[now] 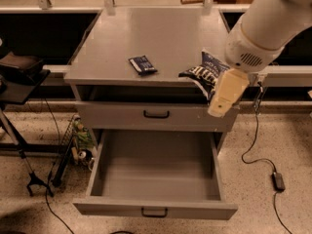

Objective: Place blue chip bag into middle drawer

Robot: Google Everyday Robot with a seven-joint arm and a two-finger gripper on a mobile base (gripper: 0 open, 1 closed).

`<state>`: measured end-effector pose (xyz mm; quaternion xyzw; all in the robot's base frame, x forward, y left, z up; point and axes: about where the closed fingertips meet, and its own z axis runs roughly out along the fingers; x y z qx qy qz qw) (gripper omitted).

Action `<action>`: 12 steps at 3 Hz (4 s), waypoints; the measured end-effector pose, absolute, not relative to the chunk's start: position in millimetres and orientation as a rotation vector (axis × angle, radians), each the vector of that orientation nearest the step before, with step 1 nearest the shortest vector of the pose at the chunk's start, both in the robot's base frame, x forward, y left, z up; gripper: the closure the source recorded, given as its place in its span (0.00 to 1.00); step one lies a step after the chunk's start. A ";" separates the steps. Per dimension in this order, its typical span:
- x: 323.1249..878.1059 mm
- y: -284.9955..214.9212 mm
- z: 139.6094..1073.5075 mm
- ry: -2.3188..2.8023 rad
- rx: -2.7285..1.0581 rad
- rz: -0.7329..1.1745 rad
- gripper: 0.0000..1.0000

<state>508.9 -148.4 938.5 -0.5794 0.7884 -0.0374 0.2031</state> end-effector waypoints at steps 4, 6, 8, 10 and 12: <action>619.1 -139.1 861.6 2.574 -1.072 -0.310 0.00; 655.1 -136.7 842.4 2.707 -0.909 -0.536 0.00; 662.9 -132.4 830.9 2.739 -0.903 -0.581 0.42; 651.7 -137.9 834.1 2.727 -0.909 -0.514 0.89; 586.1 -164.5 873.2 2.587 -1.012 -0.188 1.00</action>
Offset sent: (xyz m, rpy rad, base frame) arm 0.0925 0.0081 -0.0761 -0.0131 0.0042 -0.3773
